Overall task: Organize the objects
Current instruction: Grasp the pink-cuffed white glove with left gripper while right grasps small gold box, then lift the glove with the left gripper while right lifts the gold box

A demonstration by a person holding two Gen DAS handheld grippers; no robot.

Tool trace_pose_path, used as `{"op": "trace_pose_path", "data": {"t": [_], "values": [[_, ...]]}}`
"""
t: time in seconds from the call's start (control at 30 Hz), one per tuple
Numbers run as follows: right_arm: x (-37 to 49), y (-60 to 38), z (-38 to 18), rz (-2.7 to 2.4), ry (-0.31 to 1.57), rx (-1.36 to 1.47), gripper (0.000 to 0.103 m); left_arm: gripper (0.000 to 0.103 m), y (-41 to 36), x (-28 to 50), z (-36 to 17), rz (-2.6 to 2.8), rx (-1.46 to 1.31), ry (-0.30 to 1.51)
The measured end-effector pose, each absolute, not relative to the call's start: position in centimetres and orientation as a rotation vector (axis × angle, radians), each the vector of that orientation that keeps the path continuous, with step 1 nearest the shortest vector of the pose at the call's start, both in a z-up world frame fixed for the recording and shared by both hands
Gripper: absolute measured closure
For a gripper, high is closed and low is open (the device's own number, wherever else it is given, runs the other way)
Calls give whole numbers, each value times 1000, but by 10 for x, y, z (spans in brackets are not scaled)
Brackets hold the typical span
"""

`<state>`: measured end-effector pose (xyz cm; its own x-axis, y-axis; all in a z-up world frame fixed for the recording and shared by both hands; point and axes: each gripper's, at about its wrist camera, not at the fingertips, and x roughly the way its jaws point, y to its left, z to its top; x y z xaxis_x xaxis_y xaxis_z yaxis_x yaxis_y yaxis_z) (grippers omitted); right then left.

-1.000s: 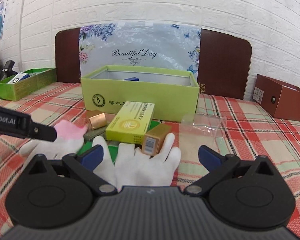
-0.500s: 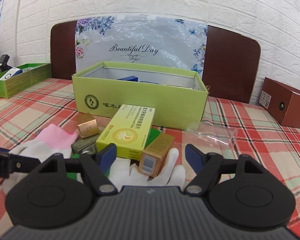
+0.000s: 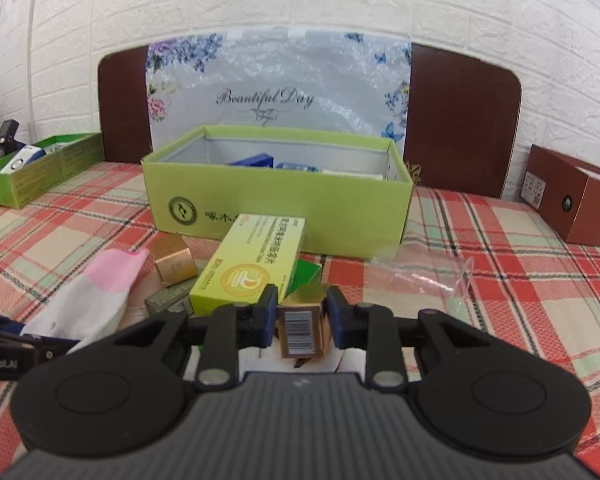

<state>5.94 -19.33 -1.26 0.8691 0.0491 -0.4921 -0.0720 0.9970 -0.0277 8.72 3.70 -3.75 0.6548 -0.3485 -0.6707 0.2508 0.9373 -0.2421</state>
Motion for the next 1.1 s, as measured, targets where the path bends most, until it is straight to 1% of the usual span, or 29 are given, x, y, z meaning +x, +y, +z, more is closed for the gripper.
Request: {"op": "trace_pose_path", "data": {"t": [0.13, 0.23, 0.3, 0.37, 0.4, 0.43, 0.5, 0.53, 0.57, 0.77, 0.87, 0.93, 0.97, 1.0, 1.03, 1.07, 1.1], "values": [[31, -194, 4, 125, 499, -36, 78, 85, 49, 67, -25, -392, -108, 767], [10, -197, 4, 163, 531, -32, 80, 85, 57, 53, -32, -398, -70, 810], [0, -202, -2, 179, 585, -23, 80, 84, 63, 47, -41, -380, -64, 843], [-8, -205, -12, 181, 631, -18, 80, 78, 70, 45, -50, -352, -87, 871], [-11, -205, -18, 183, 658, -24, 80, 77, 73, 46, -53, -343, -114, 873], [-13, -205, -23, 183, 671, -21, 80, 73, 76, 47, -53, -333, -154, 872], [-13, -205, -27, 183, 682, -10, 78, 51, 77, 52, -50, -315, -221, 881], [-12, -203, -27, 180, 678, -13, 76, 35, 76, 55, -49, -305, -247, 880], [-11, -201, -26, 177, 671, -21, 75, 32, 75, 56, -48, -292, -257, 870], [0, -193, -22, 192, 655, -27, 75, 33, 62, 71, -49, -263, -196, 845], [4, -190, -23, 195, 658, -34, 75, 38, 58, 74, -48, -264, -153, 842], [5, -190, -23, 194, 660, -35, 75, 38, 53, 75, -48, -266, -111, 843], [6, -190, -23, 194, 661, -34, 75, 41, 51, 75, -49, -268, -96, 841], [7, -190, -24, 195, 662, -34, 75, 48, 49, 75, -49, -273, -81, 839], [8, -190, -24, 194, 663, -37, 75, 67, 47, 75, -49, -282, -65, 839], [8, -190, -25, 193, 662, -39, 75, 77, 46, 75, -50, -297, -49, 841], [9, -190, -25, 194, 662, -37, 74, 79, 45, 75, -49, -306, -50, 843]]}}
